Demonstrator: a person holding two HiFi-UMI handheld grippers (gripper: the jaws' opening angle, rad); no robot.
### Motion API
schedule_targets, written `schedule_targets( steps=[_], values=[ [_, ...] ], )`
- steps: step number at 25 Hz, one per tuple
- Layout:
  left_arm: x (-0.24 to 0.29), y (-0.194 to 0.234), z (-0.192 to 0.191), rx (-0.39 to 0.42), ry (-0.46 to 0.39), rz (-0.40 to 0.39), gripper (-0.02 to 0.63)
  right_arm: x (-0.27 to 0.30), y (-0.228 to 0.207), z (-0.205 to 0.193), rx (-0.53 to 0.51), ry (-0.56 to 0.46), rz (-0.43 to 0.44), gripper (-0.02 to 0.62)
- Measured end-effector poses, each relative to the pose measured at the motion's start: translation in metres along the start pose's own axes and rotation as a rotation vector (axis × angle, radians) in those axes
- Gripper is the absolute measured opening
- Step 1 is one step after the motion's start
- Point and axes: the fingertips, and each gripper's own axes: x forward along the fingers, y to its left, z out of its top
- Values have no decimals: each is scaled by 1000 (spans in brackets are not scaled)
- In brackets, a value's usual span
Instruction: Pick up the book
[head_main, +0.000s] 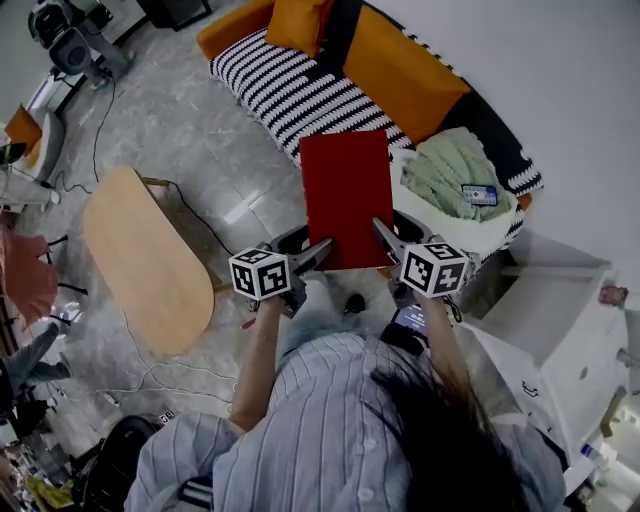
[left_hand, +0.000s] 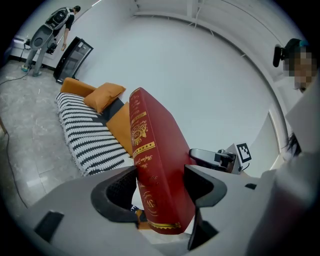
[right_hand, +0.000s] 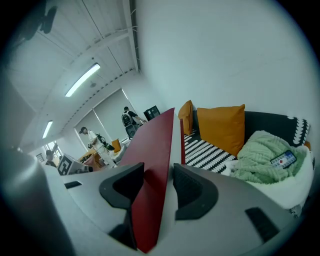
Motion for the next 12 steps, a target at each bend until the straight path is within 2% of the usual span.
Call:
schedule_targets(
  steps=[12],
  values=[
    [-21,-44,-45,13,-27,50,307,-51,8,-32,-14,19,71,192]
  ],
)
